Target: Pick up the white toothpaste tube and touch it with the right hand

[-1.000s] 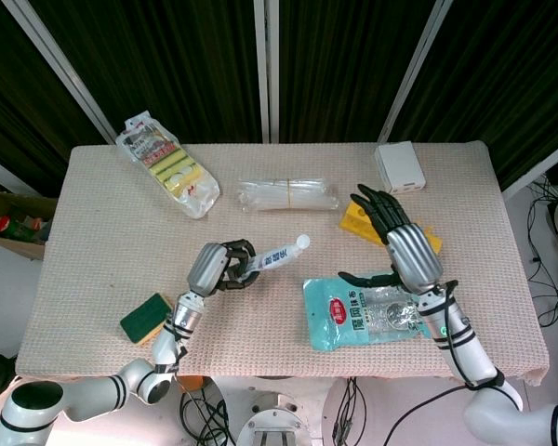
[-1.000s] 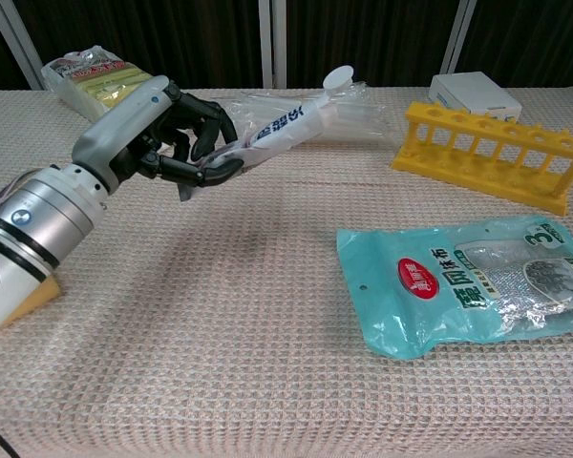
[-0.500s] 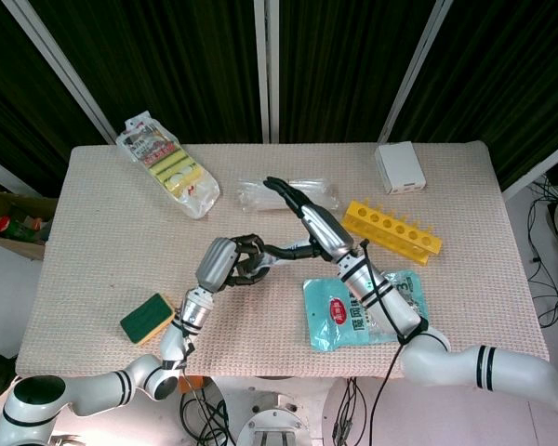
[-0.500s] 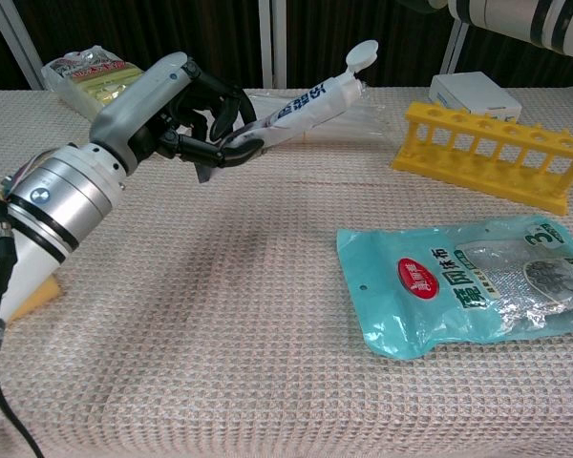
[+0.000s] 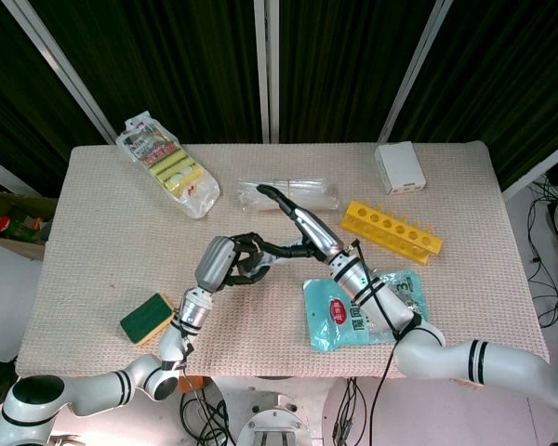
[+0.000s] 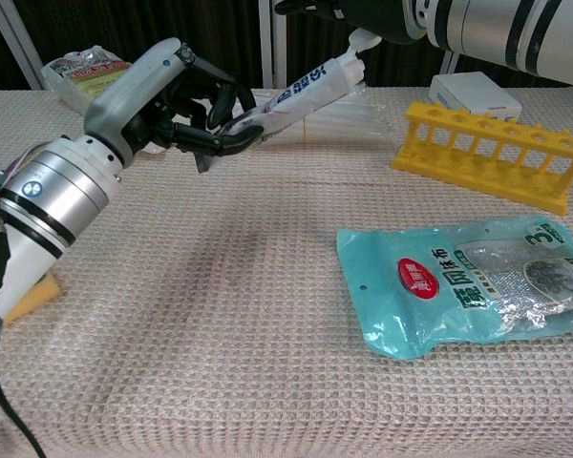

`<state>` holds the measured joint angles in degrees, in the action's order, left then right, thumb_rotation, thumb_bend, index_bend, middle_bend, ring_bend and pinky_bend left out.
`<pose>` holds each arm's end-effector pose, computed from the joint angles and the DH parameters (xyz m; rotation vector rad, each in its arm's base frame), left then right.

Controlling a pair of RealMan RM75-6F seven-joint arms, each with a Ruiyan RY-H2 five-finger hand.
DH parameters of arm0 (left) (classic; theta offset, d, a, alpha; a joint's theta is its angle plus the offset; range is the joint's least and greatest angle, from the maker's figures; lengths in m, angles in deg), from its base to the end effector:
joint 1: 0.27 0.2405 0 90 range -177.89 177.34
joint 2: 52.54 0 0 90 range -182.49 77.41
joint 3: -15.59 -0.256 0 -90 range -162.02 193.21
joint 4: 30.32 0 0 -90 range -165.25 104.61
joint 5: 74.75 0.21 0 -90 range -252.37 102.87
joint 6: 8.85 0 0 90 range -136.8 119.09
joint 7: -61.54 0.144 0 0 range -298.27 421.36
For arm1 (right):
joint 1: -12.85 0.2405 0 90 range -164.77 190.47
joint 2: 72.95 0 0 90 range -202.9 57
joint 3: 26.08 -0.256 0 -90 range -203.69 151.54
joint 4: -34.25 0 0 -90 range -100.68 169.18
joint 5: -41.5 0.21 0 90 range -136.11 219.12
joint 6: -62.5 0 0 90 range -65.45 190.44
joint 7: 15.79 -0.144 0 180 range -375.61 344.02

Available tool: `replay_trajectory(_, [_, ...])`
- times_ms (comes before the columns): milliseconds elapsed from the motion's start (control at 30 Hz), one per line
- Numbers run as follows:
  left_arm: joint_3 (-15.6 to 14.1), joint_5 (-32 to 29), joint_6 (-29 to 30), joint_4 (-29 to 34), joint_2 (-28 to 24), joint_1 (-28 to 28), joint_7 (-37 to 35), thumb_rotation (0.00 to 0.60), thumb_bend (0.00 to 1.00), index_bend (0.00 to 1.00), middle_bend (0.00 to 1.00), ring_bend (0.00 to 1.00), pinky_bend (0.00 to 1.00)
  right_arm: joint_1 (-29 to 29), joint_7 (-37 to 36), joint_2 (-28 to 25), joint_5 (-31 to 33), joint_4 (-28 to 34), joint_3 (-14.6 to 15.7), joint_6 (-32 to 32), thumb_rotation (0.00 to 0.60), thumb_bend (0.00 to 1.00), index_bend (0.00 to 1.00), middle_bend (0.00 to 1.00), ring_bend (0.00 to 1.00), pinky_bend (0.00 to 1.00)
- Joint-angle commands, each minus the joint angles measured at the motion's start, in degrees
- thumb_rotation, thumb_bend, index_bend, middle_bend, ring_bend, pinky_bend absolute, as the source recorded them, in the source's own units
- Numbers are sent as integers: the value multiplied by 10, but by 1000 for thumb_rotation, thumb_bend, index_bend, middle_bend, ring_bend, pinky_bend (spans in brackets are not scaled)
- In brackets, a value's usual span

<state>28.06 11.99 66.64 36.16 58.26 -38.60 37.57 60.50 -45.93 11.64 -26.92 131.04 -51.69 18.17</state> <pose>-0.0989 0.3126 -0.0628 -1.5062 -1.3163 -1.8055 -0.0240 -0.3538 0.0219 1.6673 -1.8470 1.6753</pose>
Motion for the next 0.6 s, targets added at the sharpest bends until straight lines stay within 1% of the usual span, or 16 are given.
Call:
replay_trajectory(33, [0,-1,0,1,-1,0,-2,600,487,827,953,787,823,-3,-13,0,-7,-6,5,-4,199,0,0,0,0,0])
replay_trajectory(400, [0,0,4,9,-1,-1,-16,600,488,827,953,787,822,-11,-70,-3,-27,-26,17,-10,199,0,0,0,0,0])
replay_trajectory(600, [2,-1,5,18,-5,-1,-15,600,488,827,953,787,822,-13,-82,-2,-37,-31,25,-18,202,0,0,0,0,0])
